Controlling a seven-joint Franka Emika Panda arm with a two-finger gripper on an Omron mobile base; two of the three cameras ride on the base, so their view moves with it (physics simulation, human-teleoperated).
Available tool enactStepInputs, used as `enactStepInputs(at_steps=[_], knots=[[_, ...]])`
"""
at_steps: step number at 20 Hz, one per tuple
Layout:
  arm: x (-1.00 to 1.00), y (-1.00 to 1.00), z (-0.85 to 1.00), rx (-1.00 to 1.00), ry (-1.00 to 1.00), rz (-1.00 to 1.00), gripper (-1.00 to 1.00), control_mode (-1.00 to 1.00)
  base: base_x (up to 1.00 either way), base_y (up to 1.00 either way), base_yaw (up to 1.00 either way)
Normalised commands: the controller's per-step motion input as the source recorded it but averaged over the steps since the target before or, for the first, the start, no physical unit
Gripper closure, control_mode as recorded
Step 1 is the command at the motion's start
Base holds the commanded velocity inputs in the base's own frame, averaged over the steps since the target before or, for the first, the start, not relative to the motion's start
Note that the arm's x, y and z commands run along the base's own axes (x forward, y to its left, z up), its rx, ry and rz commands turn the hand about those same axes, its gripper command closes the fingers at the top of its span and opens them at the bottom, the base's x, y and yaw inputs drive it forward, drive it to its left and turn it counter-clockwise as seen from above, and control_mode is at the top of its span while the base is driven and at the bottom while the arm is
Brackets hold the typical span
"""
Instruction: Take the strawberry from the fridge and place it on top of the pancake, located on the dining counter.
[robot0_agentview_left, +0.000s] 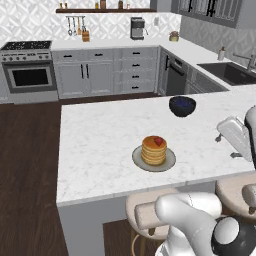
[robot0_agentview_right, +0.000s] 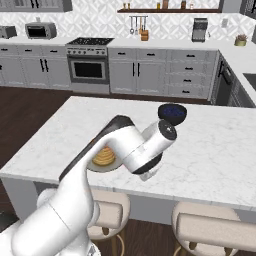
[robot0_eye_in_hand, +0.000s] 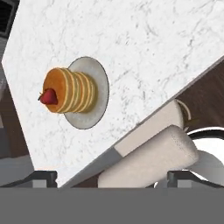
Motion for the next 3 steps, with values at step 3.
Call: enactStepInputs(at_steps=[3], knots=[[0.0, -0.24, -0.1, 0.18, -0.03, 0.03, -1.0, -1.0, 0.0, 0.0, 0.0]])
